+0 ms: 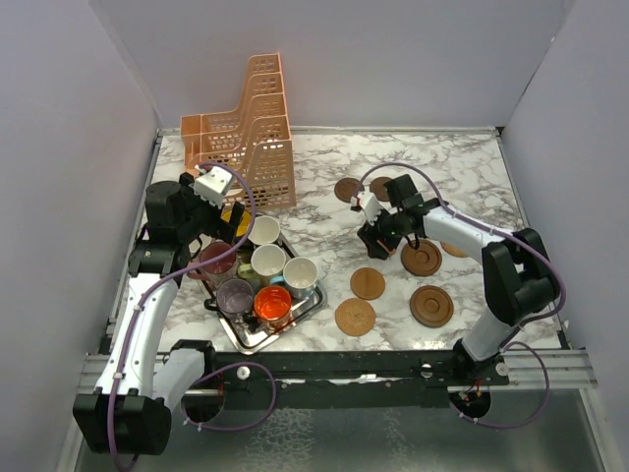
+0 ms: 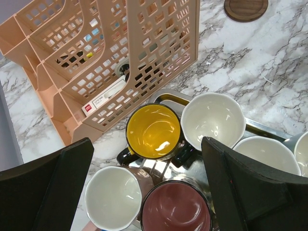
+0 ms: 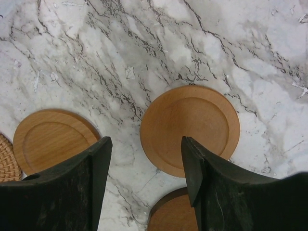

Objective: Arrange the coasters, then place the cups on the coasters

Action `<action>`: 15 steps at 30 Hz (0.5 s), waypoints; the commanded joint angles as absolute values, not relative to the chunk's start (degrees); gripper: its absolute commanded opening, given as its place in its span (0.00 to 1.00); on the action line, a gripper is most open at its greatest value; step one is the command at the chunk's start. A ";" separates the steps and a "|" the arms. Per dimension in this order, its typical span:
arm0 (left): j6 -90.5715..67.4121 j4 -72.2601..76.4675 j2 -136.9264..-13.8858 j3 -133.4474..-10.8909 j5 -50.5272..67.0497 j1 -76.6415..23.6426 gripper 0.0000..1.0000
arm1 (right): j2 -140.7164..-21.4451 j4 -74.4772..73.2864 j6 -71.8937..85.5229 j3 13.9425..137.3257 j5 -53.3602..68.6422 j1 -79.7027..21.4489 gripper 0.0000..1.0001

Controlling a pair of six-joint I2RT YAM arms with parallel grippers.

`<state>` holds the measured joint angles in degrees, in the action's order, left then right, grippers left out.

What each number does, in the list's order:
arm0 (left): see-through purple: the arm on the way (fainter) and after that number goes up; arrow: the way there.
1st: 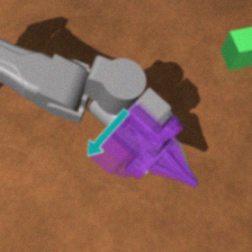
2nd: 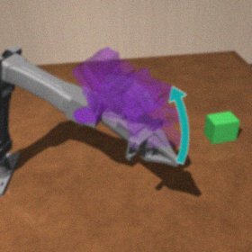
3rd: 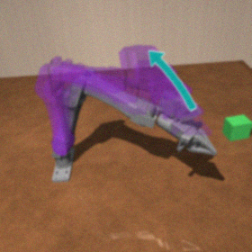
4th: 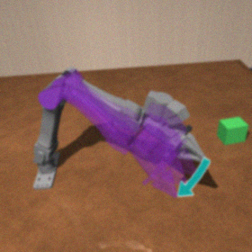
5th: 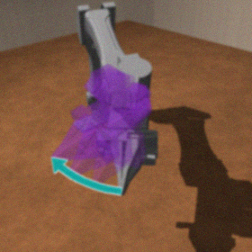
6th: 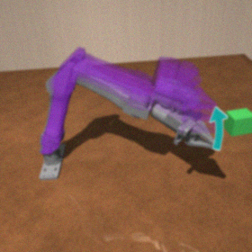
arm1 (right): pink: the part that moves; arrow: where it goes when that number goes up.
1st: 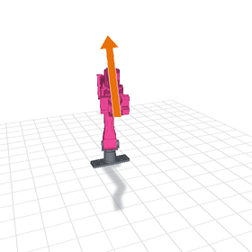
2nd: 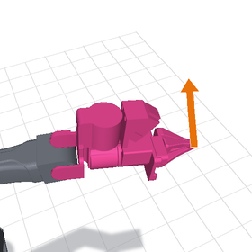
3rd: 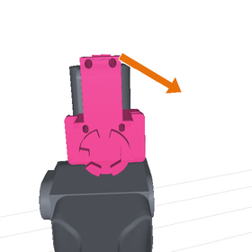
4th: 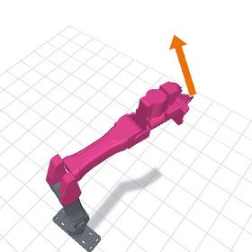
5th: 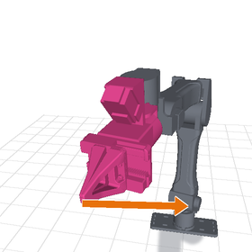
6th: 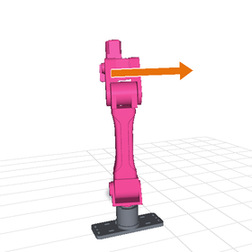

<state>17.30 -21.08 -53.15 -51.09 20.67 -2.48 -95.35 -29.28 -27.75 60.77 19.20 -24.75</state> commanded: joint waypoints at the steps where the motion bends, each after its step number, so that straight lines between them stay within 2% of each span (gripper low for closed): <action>1: 16.74 -19.82 -51.94 -52.17 23.05 -2.30 0.99 | -97.57 -25.95 -27.69 60.38 19.76 -25.17 0.60; 15: 17.09 -20.09 -51.52 -51.84 24.32 -2.29 0.99 | -103.61 -23.32 -28.05 63.55 17.11 -25.74 0.59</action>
<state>17.28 -21.08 -52.80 -51.11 22.09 -2.48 -101.21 -25.43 -27.75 61.78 18.52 -25.19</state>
